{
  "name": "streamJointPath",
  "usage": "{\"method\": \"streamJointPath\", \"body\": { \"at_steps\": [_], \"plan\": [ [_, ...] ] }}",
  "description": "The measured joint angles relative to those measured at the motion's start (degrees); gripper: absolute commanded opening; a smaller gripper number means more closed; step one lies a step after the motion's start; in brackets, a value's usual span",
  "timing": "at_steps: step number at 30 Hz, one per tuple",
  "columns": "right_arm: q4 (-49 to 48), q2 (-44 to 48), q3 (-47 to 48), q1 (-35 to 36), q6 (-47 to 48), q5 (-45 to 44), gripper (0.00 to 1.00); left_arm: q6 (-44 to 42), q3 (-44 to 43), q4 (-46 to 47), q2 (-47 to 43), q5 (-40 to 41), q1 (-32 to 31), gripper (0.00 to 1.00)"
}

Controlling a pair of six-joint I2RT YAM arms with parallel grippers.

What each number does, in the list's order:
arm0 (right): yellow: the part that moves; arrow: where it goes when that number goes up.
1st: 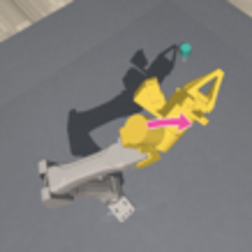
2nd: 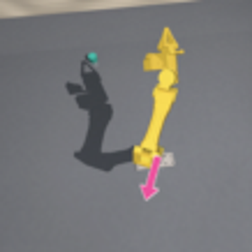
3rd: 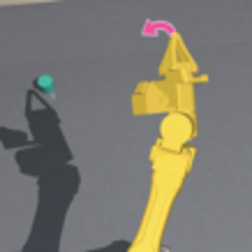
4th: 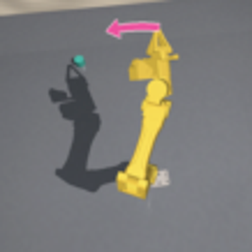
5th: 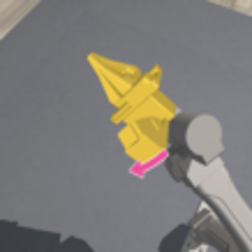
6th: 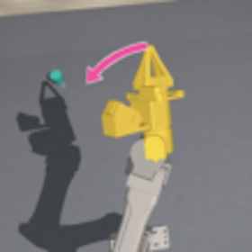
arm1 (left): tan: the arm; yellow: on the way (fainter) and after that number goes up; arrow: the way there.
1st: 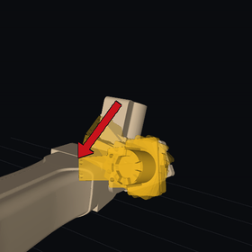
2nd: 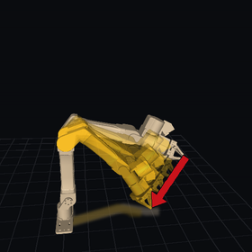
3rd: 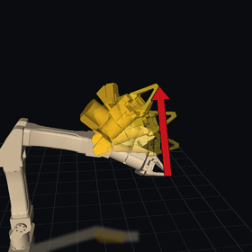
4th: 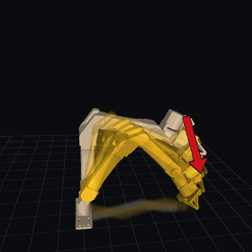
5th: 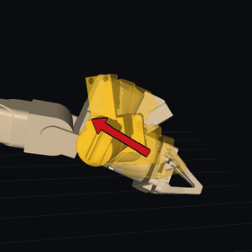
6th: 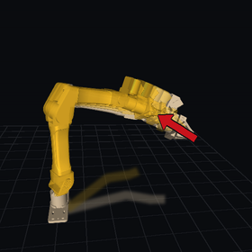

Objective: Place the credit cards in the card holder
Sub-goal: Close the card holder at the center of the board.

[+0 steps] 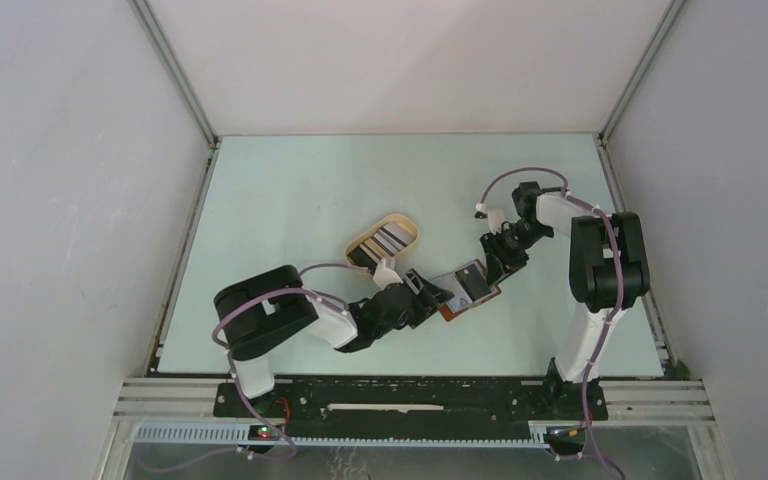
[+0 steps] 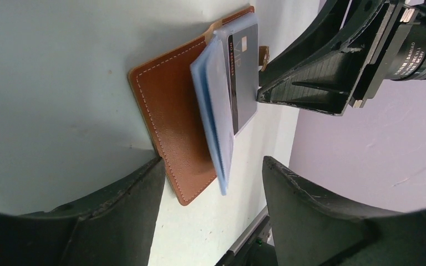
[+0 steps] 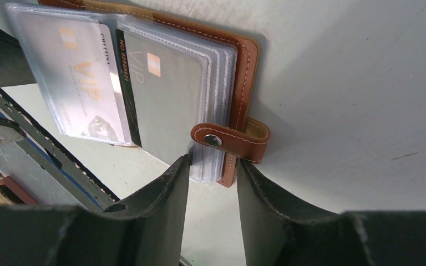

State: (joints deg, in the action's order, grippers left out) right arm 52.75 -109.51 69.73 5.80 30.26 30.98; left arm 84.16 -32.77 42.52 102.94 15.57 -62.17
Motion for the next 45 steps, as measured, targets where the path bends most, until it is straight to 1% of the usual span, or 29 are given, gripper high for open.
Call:
{"method": "streamJointPath", "body": {
  "at_steps": [5, 10, 16, 21, 29, 36, 45],
  "plan": [
    [0.13, 0.0, 0.09, 0.02, 0.0, -0.13, 0.45, -0.42, 0.0, 3.15, 1.44, -1.42, 0.87, 0.72],
    [0.15, 0.0, 0.13, 0.24, 0.0, -0.5, 0.45, -2.84, 0.2, 7.34, 3.1, -3.56, 1.81, 0.72],
    [0.2, 0.0, 0.2, 0.35, 0.0, -0.68, 0.45, -5.53, 3.23, 19.65, 7.02, -6.62, 2.84, 0.72],
    [0.2, 0.0, 0.2, 0.5, 0.0, -0.92, 0.45, -7.15, 3.98, 25.94, 9.64, -8.83, 3.87, 0.72],
    [0.26, 0.0, 0.28, 0.61, 0.0, -1.11, 0.46, -10.19, 4.0, 32.57, 12.44, -11.63, 5.38, 0.74],
    [0.26, 0.0, 0.31, 0.66, 0.0, -1.14, 0.46, -12.22, 4.81, 35.78, 13.0, -12.41, 5.9, 0.77],
    [0.28, 0.0, 0.31, 0.66, 0.0, -1.14, 0.46, -14.01, 5.09, 36.94, 13.0, -12.83, 5.9, 0.77]
  ]
}}
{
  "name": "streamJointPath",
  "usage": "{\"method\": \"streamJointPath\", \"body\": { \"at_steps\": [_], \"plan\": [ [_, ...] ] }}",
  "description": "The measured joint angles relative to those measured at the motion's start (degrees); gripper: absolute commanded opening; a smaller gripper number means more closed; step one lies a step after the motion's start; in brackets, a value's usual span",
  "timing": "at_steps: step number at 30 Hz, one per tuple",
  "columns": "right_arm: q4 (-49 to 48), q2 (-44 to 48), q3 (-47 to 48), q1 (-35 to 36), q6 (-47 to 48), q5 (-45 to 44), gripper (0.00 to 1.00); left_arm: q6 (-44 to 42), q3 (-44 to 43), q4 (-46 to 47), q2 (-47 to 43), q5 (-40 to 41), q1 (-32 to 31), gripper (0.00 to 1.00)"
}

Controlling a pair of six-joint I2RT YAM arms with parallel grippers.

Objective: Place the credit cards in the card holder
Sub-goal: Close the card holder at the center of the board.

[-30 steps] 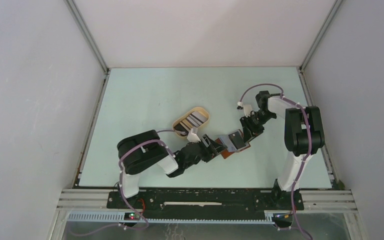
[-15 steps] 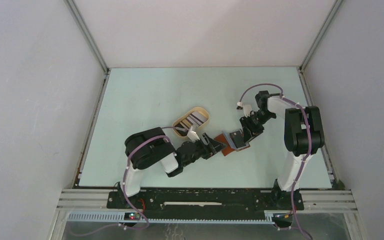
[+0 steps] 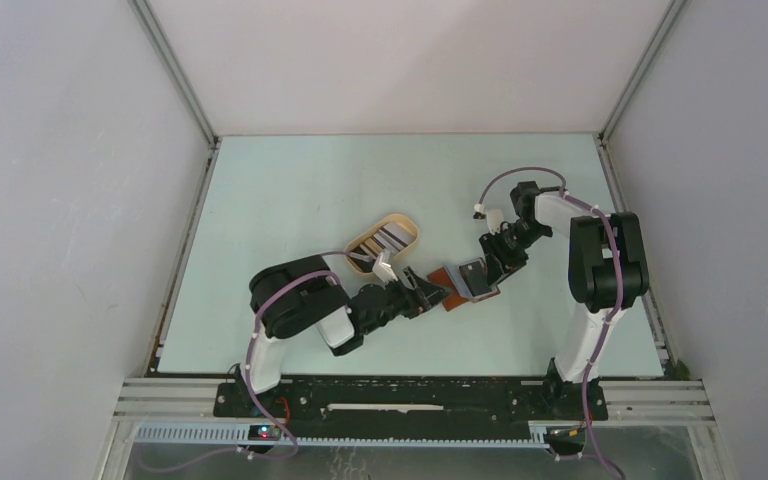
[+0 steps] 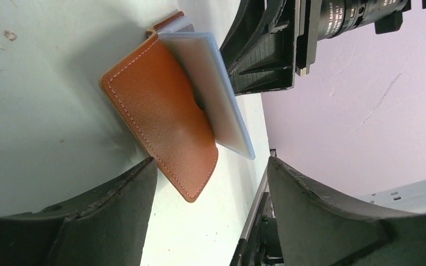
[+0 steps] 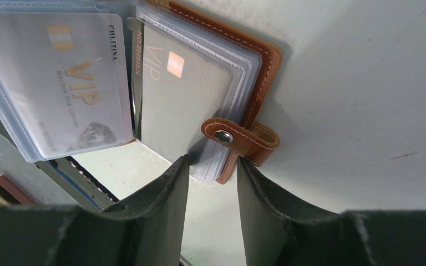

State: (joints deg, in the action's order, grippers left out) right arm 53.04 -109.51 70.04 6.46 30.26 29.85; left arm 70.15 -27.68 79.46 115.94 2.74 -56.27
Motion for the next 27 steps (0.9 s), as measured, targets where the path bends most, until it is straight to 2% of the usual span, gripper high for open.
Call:
{"method": "streamJointPath", "body": {
  "at_steps": [27],
  "plan": [
    [0.33, 0.0, 0.2, 1.03, 0.02, -0.61, 0.47, -3.78, 0.66, 5.31, -2.38, -1.75, 0.0, 0.75]
  ]
}}
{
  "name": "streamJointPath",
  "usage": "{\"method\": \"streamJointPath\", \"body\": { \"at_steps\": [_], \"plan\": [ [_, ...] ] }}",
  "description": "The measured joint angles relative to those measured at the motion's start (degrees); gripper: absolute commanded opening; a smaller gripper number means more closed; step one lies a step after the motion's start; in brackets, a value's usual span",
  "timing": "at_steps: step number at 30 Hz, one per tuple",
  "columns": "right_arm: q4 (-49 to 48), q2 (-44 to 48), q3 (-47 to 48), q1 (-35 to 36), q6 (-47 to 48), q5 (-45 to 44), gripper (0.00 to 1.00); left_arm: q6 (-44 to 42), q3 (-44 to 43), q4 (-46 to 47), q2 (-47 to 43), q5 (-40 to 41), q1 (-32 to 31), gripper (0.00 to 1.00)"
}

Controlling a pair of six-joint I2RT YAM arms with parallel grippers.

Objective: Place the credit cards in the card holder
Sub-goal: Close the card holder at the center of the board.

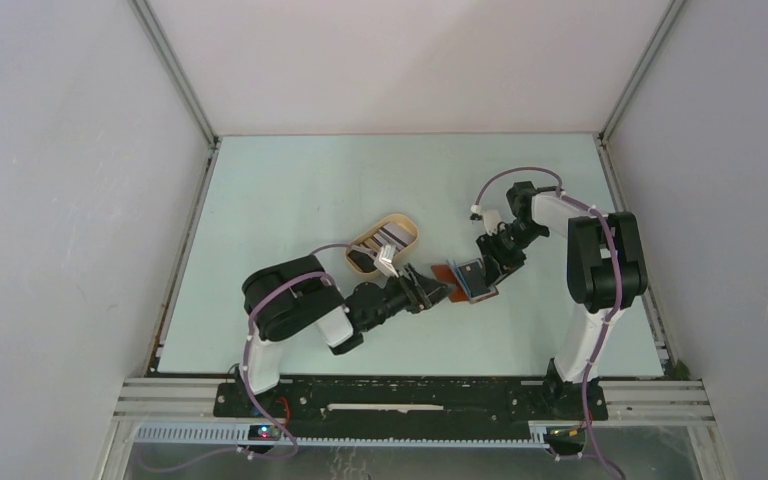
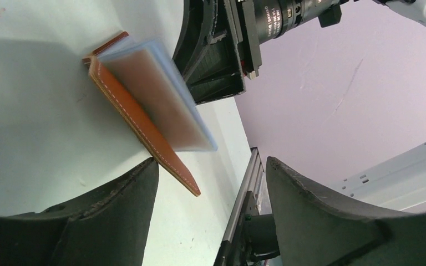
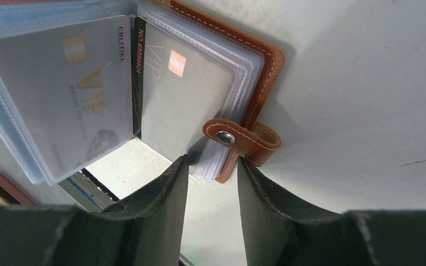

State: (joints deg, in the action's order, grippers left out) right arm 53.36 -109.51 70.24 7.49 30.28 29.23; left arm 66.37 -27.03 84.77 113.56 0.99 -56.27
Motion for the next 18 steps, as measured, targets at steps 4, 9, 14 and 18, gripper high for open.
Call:
{"method": "streamJointPath", "body": {
  "at_steps": [4, 9, 14, 18],
  "plan": [
    [0.02, 0.0, 0.0, 0.22, 0.0, 0.02, 0.47, -0.42, -0.96, 0.02, 0.02, -0.7, 0.0, 0.75],
    [0.04, 0.0, 0.0, 0.26, 0.0, 0.02, 0.47, -0.63, -1.81, 0.02, 0.11, -1.44, 0.11, 0.75],
    [0.07, 0.0, 0.0, 0.26, -0.02, 0.09, 0.49, -1.01, -3.76, -1.29, 0.9, -2.38, 0.59, 0.75],
    [0.17, 0.04, 0.0, 0.26, 0.0, 0.39, 0.51, -2.84, -7.43, -6.12, 0.9, -3.3, 1.11, 0.74]
  ]
}}
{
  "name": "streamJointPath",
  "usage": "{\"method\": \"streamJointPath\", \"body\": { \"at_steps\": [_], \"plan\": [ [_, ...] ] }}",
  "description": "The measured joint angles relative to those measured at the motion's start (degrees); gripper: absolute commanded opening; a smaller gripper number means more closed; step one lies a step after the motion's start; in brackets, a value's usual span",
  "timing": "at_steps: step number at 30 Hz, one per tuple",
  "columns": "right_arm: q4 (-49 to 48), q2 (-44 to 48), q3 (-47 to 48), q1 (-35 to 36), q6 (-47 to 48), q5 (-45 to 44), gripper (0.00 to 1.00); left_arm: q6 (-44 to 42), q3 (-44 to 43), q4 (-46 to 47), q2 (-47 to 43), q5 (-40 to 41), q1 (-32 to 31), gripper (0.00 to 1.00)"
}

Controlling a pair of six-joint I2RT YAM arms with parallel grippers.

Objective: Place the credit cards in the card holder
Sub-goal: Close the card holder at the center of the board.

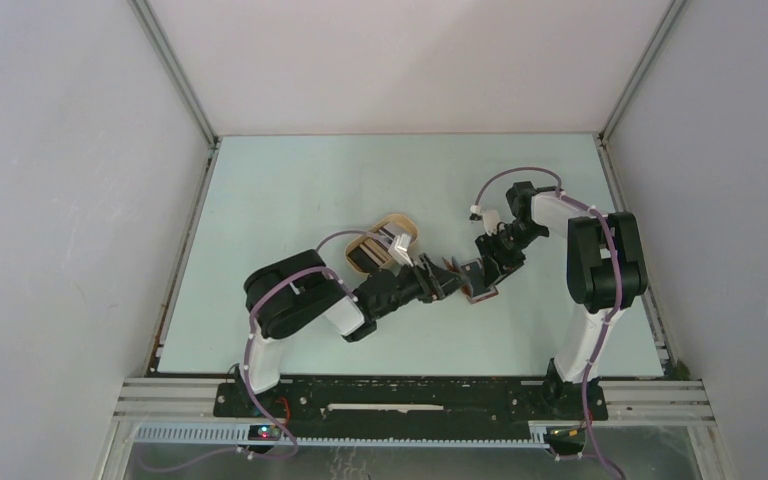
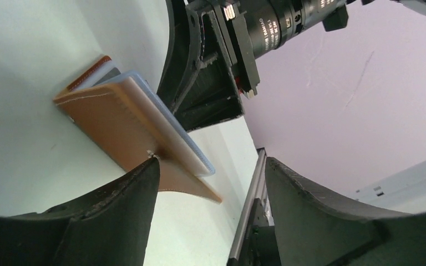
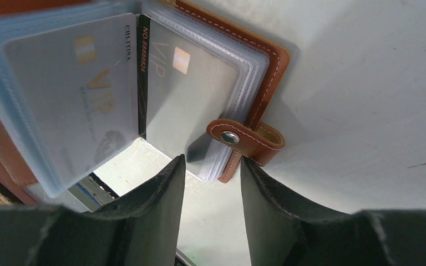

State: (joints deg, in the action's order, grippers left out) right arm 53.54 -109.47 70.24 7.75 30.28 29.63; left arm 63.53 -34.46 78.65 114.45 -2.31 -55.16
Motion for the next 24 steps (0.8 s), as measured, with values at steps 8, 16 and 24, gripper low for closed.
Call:
{"method": "streamJointPath", "body": {
  "at_steps": [8, 16, 24],
  "plan": [
    [-0.17, 1.05, 0.0, -1.31, 0.07, 1.07, 0.53, -5.7, -7.3, -12.22, 0.02, -1.44, 0.59, 0.62],
    [-0.15, 5.88, 0.0, -3.67, 0.79, 2.4, 0.53, -9.75, -10.54, -18.4, 0.68, -2.97, 2.47, 0.61],
    [-2.62, 9.7, -1.38, -4.35, 4.26, 1.62, 0.57, -13.66, -12.17, -20.46, 0.68, -5.03, 3.48, 0.61]
  ]
}}
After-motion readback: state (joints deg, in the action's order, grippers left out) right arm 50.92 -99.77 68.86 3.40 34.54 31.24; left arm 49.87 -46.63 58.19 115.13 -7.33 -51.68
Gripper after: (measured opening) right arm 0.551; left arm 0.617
